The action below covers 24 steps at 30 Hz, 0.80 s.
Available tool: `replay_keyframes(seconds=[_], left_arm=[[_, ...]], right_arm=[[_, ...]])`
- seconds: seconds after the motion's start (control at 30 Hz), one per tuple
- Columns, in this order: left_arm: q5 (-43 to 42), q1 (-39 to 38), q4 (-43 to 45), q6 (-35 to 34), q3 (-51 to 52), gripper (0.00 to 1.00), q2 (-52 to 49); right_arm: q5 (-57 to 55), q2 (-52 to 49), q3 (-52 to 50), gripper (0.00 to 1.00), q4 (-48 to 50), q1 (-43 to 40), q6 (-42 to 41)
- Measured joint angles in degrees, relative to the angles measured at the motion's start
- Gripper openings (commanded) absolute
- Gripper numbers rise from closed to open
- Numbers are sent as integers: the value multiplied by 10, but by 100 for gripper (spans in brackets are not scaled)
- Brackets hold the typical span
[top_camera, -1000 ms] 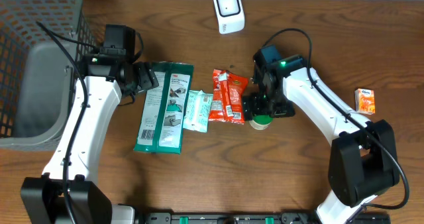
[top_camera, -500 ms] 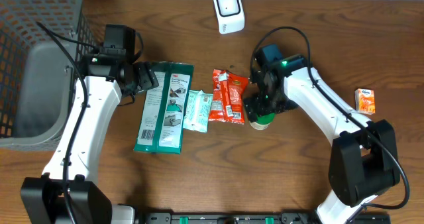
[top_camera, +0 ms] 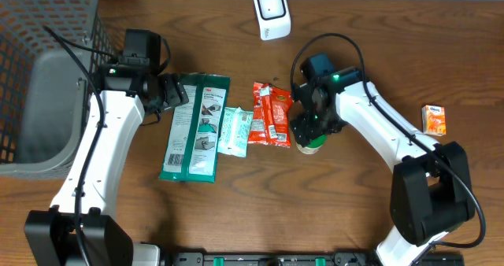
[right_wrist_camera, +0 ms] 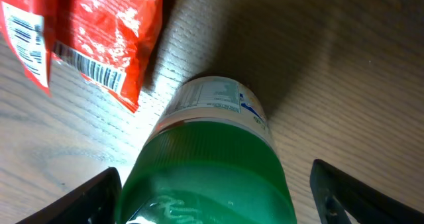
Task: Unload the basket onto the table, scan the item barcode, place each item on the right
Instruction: 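Lift the green-lidded jar with the right gripper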
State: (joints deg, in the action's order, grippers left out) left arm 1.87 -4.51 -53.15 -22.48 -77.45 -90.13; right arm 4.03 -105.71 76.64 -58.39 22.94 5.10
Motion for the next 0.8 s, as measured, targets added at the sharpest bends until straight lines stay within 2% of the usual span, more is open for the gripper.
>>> replay_keyframes(seconds=[0.27,0.57,0.8], left_arm=[[0,0,0,0,0,86,0],[0,0,0,0,0,86,0],[0,0,0,0,0,86,0]], right_arm=[[0,0,-31,79,42,0,2],[-2,0,-98,79,110,11,2],[-13,0,-105,80,129,21,2]])
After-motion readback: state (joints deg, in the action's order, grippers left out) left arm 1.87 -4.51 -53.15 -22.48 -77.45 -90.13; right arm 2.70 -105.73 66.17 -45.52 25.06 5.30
